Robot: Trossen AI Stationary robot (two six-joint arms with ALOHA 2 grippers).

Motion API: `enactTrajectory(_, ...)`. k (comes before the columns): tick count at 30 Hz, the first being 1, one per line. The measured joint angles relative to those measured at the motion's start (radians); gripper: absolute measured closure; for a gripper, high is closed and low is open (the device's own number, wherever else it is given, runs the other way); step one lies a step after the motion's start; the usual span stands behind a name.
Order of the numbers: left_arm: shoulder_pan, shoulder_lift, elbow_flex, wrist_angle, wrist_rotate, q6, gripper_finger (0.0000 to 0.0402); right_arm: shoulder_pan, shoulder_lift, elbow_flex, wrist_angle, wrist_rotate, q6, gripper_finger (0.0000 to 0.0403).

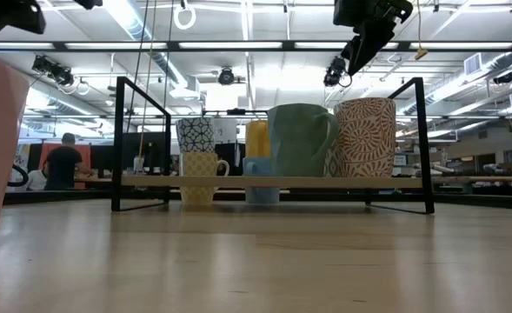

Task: Place coffee mugs
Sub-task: Put the pink mug on the shelf

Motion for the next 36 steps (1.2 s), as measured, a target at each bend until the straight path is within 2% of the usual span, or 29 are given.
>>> enactTrajectory(11,-0.001,-0.011,-0.139,0.233,-0.008,-0.087,0.0235,0.000,0.000,0.000,0.015,0.000,0.000,0.0254)
enactTrajectory(19,0.002,-0.010,-0.217,0.317,-0.008,-0.105,0.0235,0.000,0.000,0.000,0.016,0.000,0.000,0.0254)
enactTrajectory(25,0.003,-0.010,-0.226,0.323,-0.008,-0.112,0.0241,0.000,0.000,0.000,0.018,0.000,0.000,0.0254)
enactTrajectory(29,0.012,-0.010,-0.226,0.352,-0.008,-0.112,0.0270,0.000,0.000,0.000,0.018,0.000,0.000,0.0254)
enactTrajectory(36,0.044,-0.010,-0.226,0.404,0.009,-0.112,0.0356,0.000,0.000,0.000,0.018,0.000,0.000,0.0254)
